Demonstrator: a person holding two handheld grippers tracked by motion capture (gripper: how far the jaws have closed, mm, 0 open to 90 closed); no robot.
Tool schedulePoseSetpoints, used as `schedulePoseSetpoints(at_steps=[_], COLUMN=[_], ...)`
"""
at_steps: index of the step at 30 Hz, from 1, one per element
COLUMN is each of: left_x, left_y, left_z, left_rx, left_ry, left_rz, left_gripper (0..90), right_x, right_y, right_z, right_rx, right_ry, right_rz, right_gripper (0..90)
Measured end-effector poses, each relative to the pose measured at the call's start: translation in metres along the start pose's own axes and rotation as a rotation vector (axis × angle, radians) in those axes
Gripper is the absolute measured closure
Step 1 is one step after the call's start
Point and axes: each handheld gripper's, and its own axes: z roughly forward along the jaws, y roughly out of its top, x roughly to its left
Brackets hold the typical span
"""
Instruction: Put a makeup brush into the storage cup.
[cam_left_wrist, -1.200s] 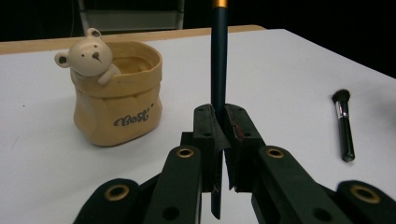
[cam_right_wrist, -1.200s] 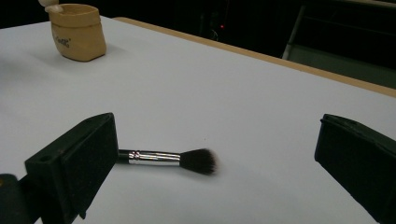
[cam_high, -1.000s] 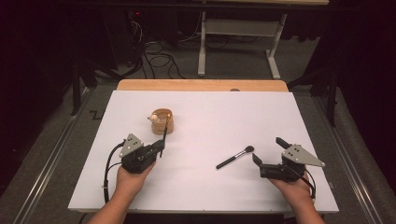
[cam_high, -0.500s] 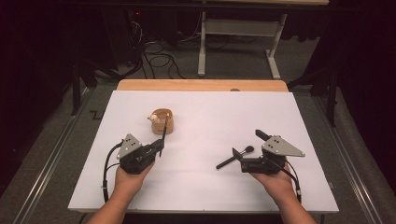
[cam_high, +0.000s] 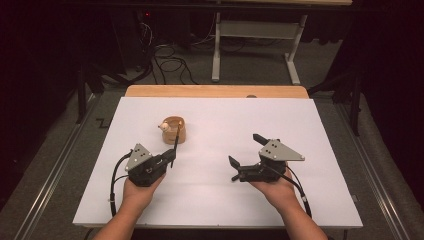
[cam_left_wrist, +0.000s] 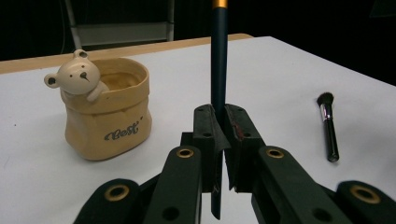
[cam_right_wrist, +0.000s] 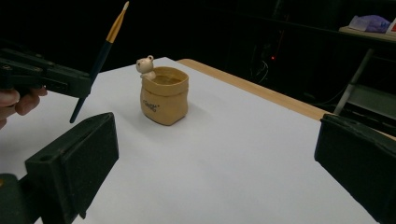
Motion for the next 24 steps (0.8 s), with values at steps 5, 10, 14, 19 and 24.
schedulePoseSetpoints(at_steps=[5,10,14,19,24], left_x=[-0.001,-0.003,-0.004,-0.007,-0.013], left_y=[0.001,0.002,0.005,0.007,0.009], left_z=[-0.001,0.000,0.000,0.002,0.003], left_rx=[-0.007,-0.012,-0.018,-0.021,-0.023], left_ry=[-0.001,-0.005,-0.006,-0.022,-0.029], left_rz=[0.007,0.020,0.024,0.016,0.029], left_gripper=[83.7,83.7,83.7,83.8,83.8], right_x=[0.005,0.008,0.009,0.009,0.008], right_y=[0.003,0.001,-0.002,-0.008,-0.009], right_z=[0.006,0.012,0.014,0.014,0.009], right_rx=[0.005,-0.004,0.006,0.018,0.007], right_ry=[0.010,0.033,0.044,0.055,0.063], right_rz=[0.002,0.006,0.016,0.030,0.048], right_gripper=[0.8,0.9,1.4,2.0,2.6])
